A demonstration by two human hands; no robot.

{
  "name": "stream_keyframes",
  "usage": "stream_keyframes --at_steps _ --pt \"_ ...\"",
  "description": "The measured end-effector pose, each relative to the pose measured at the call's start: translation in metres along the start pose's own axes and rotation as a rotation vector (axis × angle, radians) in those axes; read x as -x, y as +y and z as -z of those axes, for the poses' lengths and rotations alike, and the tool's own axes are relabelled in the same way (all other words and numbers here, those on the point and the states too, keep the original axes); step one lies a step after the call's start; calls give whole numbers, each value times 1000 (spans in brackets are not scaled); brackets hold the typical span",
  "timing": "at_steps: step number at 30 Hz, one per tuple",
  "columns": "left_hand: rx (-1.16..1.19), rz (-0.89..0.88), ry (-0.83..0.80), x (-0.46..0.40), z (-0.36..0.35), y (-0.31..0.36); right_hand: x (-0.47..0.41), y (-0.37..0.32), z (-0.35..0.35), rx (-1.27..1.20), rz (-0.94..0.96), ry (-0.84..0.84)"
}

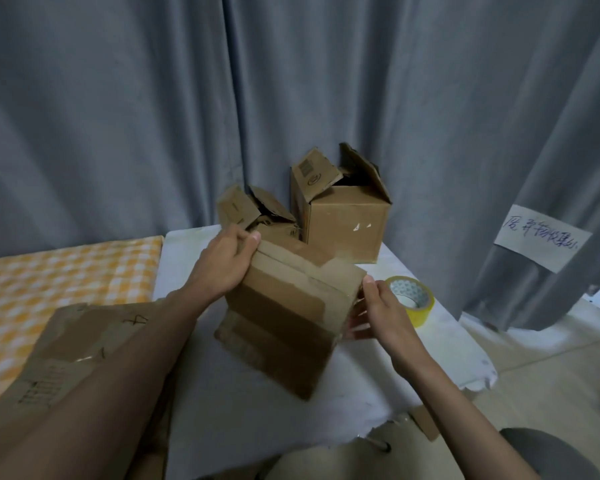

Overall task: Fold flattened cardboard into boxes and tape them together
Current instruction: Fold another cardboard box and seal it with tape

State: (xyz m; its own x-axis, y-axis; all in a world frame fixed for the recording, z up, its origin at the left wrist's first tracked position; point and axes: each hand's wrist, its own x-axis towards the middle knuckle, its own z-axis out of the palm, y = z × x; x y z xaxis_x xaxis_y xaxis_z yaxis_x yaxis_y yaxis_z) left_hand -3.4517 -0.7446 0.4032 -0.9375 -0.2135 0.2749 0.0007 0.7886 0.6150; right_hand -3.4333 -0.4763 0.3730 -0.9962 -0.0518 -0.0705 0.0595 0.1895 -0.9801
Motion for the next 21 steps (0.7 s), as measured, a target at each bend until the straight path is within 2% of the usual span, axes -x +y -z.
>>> stream_keyframes --at_steps 6,8,14,18,21 --pt "153 -42 213 27 40 18 3 -29 -3 -69 25 24" --pt "267 -29 274 38 49 24 0 -35 -4 -137 27 33" --pt "595 84 281 70 43 14 -1 -30 -3 -281 47 -64" --pt "489 56 207 88 21 -12 -5 -11 -4 -159 138 -119" --pt "317 58 104 100 6 -34 -9 7 -6 -74 210 -65"
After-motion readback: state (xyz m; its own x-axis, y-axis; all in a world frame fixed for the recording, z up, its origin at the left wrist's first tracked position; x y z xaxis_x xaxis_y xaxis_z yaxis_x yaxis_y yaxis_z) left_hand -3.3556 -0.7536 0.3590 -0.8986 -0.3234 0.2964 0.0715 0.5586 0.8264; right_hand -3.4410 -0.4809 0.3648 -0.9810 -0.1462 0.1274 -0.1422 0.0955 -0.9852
